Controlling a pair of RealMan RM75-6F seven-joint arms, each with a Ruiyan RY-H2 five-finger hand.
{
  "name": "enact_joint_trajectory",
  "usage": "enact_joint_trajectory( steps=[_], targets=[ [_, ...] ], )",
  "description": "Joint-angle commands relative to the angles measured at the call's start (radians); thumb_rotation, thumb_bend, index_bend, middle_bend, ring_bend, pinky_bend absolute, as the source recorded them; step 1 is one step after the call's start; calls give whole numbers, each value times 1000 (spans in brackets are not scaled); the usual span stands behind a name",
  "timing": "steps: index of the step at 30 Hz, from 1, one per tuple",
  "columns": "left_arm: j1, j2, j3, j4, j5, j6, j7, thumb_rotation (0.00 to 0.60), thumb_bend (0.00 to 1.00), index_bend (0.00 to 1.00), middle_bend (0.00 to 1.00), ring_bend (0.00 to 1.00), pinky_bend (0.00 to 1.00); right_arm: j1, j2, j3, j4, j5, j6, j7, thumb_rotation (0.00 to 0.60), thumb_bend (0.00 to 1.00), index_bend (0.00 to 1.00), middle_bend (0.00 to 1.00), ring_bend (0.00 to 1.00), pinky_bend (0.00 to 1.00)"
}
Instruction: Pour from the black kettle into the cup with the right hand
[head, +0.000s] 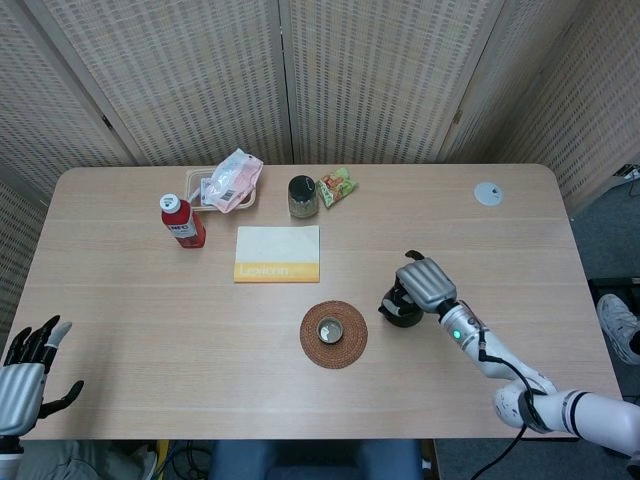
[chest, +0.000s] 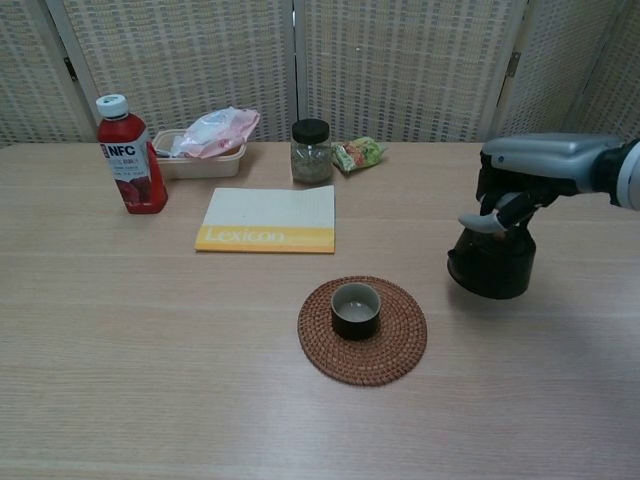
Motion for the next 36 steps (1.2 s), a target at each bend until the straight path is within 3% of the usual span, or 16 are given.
enact_joint_trajectory(
  steps=[1,14,22,36],
  targets=[
    [0,0,1,1,0,0,-2,600,255,87,30,103,12,-1,1,-3,-3,0,6,-6,346,449,1000,1000,978,178],
    [2,-3,2,7,4,4,-9,600,255,87,30,103,12,2,4,-8,-12,-6,25,-18,355,580,1000,1000,978,262],
    [2,-4,2,11,4,4,-14,600,255,87,30,103,12,4,-2,-15,-6,-8,23,-12,384,671,1000,1000,978,373],
    [0,-8,2,14,2,1,-16,600,255,87,30,103,12,9,0,-19,-6,-11,18,-7,396,796,1000,1000,978,405]
  ],
)
